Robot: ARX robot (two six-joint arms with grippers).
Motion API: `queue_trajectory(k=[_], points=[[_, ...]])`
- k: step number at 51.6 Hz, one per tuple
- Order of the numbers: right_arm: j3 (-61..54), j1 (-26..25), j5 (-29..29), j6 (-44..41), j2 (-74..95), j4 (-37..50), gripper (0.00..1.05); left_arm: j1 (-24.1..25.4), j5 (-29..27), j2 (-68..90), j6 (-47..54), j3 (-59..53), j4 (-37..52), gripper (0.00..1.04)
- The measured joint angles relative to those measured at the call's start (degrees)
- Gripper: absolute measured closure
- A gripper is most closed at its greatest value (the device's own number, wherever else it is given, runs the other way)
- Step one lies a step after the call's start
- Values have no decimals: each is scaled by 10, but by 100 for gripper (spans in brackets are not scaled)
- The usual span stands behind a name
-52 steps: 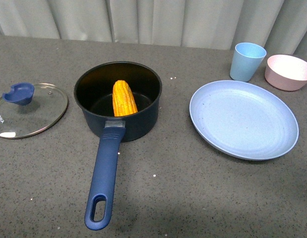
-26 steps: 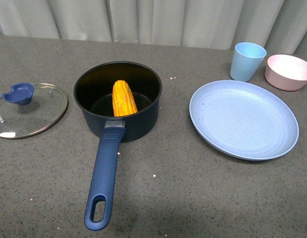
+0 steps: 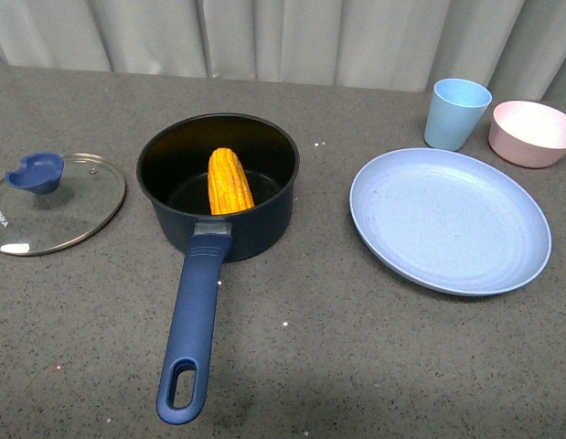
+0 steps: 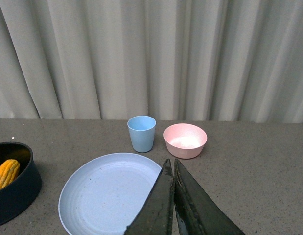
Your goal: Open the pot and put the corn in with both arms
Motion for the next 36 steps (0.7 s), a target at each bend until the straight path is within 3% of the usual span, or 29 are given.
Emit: queue_trajectory(k=[6, 10, 24, 27, 36], points=[[0, 0, 0, -1, -19, -21, 104, 0, 0, 0, 0, 0, 0, 6], [0, 0, -1, -2, -85, -105, 104, 0, 0, 0, 0, 0, 0, 6], [0, 0, 0, -2, -107, -112, 103, 0, 0, 0, 0, 0, 0, 6], [0, 0, 0, -2, -107, -112, 96, 0, 0, 0, 0, 0, 0, 6], [0, 0, 0, -2, -107, -112, 62, 0, 0, 0, 0, 0, 0, 6]])
